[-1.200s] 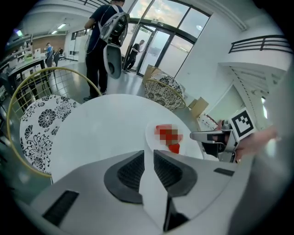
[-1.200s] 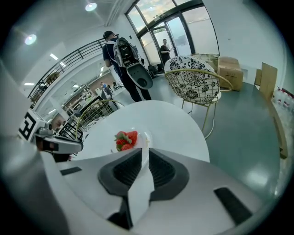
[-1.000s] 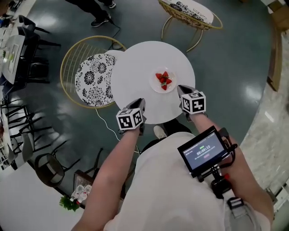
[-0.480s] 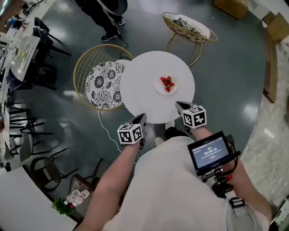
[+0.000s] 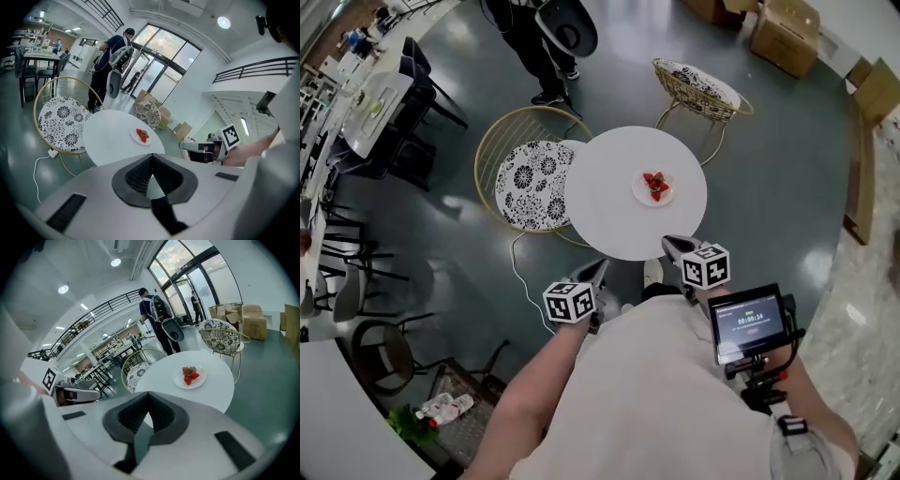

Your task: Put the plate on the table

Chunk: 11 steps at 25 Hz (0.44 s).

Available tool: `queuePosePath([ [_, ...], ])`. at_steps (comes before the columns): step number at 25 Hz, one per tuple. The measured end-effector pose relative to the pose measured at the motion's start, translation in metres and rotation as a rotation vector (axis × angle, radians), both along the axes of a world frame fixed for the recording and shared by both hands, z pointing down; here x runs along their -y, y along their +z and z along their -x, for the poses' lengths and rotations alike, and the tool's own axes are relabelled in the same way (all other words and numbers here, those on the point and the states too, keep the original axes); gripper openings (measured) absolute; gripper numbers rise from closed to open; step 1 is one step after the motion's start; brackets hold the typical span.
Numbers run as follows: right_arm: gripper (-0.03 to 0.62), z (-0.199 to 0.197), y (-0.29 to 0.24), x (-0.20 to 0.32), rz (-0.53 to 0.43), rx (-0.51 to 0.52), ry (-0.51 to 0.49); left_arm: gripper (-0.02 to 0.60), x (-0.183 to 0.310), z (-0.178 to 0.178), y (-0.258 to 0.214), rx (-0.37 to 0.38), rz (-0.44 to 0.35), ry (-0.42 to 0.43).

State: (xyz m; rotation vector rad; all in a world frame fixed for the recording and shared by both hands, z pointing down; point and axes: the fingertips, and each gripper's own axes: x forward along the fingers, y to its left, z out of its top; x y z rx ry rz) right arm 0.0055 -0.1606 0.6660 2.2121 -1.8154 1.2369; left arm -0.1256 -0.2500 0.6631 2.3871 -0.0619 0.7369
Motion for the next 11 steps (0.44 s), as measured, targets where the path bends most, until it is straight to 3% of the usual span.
queuePosePath([
  [7, 0.005, 0.02, -0.002, 0.006, -0.051, 0.009, -0.05, 0.006, -0.001, 0.015, 0.007, -0.014, 0.008, -0.016],
  [11, 0.005, 0.044, -0.006, -0.017, -0.054, 0.019, -0.061, 0.006, -0.028, 0.034, 0.008, -0.005, 0.007, -0.002],
])
